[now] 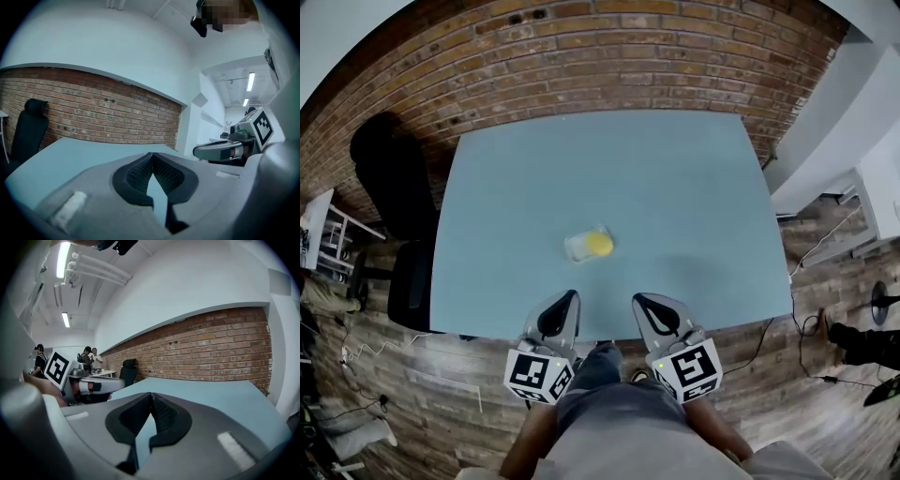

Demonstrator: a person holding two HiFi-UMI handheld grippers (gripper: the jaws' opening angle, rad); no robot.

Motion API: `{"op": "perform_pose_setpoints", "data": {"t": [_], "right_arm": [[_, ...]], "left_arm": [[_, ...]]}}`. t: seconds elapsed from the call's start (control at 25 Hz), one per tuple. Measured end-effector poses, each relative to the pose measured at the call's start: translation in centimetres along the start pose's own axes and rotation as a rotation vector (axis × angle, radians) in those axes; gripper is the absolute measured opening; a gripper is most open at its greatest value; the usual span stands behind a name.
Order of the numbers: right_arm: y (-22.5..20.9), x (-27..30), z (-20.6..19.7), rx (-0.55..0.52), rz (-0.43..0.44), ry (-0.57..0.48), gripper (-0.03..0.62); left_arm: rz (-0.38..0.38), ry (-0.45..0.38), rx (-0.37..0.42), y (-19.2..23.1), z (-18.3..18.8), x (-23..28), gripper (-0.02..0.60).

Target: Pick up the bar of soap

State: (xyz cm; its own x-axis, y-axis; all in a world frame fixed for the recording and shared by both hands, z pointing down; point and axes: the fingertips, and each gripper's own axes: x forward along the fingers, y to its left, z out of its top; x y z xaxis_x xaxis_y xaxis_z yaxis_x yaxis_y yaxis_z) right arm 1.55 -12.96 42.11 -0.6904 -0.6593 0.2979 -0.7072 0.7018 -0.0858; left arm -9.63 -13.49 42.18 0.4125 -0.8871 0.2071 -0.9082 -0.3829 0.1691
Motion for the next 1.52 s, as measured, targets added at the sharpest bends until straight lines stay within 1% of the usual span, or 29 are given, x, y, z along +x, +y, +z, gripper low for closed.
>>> {"op": "perform_pose_setpoints", "data": {"t": [0.12, 0.32, 0.44, 0.56, 0.8, 0.96, 1.08, 1.24, 1.36, 1.4, 1.52], "right_arm": [[-0.4, 3.0, 0.5, 0.004, -0.005, 0.017, 0.002], [-0.8, 7.8, 0.5, 0.004, -0.021, 0.056, 0.002], [-1.0, 9.9, 0.5, -0.004, -0.030, 0.075, 0.002], [-1.5, 11.3, 0.3, -0.004, -0.047, 0.089, 0.002], [-2.5, 13.5, -0.8, 0.008, -0.067, 0.129, 0.002], [-3.0, 15.0, -2.1, 0.018, -0.046, 0.154, 0.002], [-3.5, 15.9, -3.3, 0.023, -0.048, 0.184, 0.002], [-3.9, 16.8, -5.2, 0.061, -0.052, 0.233, 0.002], [-4.6, 17.6, -6.3, 0.085, -0.066, 0.244, 0.002], [-4.8, 17.6, -6.8, 0.092, -0.069, 0.253, 0.002], [-5.0, 16.7, -8.4, 0.113, -0.075, 0.298, 0.002]], "left_arm": [[0.002, 0.028, 0.011, 2.7, 0.2, 1.9, 0.003], [-0.049, 0.057, 0.022, 5.9, 0.0, 5.3, 0.003], [-0.055, 0.093, 0.046, 7.9, -1.1, 7.2, 0.003], [-0.086, 0.137, 0.039, 9.0, -2.6, 8.9, 0.003], [-0.161, 0.255, 0.046, 9.7, -6.0, 11.7, 0.002], [-0.204, 0.326, 0.063, 9.8, -8.1, 13.6, 0.003], [-0.224, 0.366, 0.099, 10.2, -9.4, 15.1, 0.003], [-0.243, 0.431, 0.171, 10.7, -10.8, 16.9, 0.003], [-0.266, 0.491, 0.224, 10.9, -12.2, 18.1, 0.003], [-0.275, 0.510, 0.230, 10.6, -12.8, 18.3, 0.003], [-0.300, 0.548, 0.210, 9.2, -14.8, 18.5, 0.003]]}}
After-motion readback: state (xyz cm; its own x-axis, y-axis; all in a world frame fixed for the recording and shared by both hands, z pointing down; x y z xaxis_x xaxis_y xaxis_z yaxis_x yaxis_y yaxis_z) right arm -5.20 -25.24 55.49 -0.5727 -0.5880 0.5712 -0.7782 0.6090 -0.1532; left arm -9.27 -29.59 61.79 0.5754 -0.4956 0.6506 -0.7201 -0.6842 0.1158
